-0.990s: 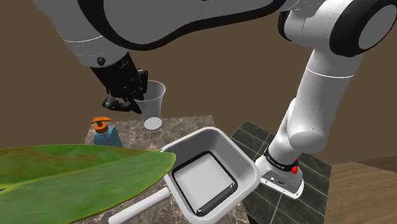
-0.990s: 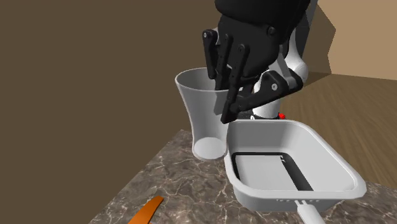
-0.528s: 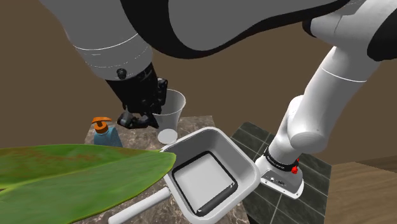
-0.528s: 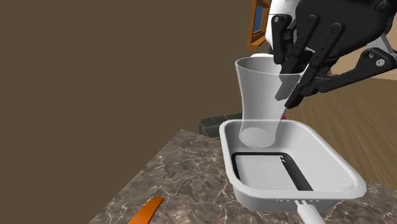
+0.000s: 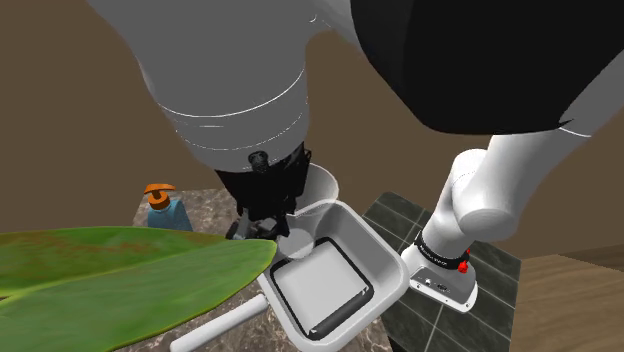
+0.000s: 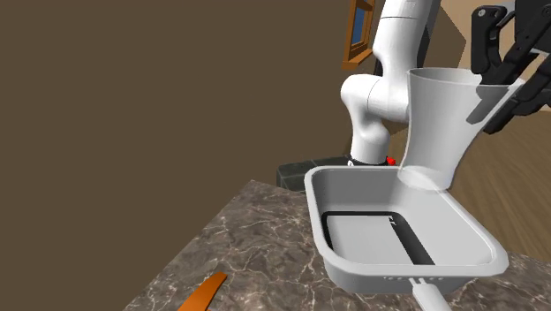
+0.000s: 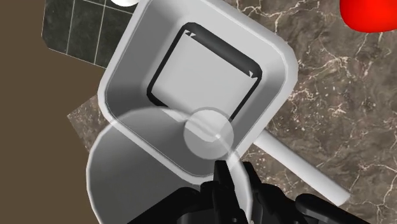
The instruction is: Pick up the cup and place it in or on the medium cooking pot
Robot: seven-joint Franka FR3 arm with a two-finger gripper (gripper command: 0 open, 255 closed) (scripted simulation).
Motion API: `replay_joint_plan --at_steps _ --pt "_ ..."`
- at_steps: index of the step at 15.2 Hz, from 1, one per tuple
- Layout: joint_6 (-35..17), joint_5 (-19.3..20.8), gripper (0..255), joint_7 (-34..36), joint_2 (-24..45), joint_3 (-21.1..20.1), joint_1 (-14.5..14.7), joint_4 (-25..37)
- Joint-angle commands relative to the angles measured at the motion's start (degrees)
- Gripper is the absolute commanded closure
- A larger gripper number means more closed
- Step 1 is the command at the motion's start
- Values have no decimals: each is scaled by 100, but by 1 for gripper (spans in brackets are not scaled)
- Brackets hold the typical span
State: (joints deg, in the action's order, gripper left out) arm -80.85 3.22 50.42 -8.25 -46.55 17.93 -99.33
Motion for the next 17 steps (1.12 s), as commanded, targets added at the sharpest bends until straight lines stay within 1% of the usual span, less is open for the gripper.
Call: replay_joint_plan --at_steps 1,17 --pt "-114 -45 255 27 -50 -4 16 -152" --pt "-1339 -94 255 151 -86 -45 56 -1410"
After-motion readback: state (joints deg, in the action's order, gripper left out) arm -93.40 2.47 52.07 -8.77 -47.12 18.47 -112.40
